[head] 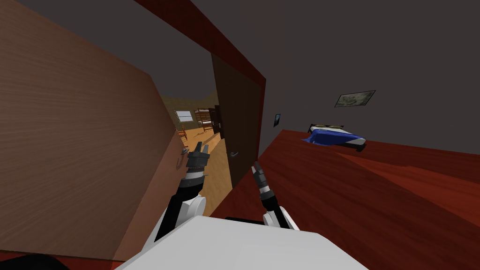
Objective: Push the door open
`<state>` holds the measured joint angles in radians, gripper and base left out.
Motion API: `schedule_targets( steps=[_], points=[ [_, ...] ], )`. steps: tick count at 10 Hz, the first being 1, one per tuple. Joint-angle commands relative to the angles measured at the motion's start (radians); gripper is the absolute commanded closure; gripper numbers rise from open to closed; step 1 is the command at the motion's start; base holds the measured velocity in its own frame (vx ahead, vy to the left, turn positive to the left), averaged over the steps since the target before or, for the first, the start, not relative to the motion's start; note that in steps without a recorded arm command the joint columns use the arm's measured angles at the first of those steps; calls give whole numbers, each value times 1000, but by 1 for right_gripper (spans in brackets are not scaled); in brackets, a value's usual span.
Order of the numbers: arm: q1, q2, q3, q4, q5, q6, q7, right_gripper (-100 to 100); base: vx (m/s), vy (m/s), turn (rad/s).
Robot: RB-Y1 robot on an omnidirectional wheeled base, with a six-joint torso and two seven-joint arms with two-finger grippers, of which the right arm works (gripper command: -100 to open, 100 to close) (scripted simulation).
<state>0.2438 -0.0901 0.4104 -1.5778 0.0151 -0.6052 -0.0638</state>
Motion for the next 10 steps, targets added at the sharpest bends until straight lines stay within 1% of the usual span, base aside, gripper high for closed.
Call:
schedule_targets(
  steps=[1, 2, 5, 10],
  points=[
    [-17, -3, 27, 46, 0, -12, -4, -100, 93, -13, 7],
    [-17, -3, 27, 46, 0, -12, -4, -100, 63, -16, 5],
    [-50, -8, 75, 126, 1, -29, -10, -100, 76, -13, 7],
    [-104, -15, 153, 255, 1, -55, -21, -100, 104, -10, 8]
  ],
)
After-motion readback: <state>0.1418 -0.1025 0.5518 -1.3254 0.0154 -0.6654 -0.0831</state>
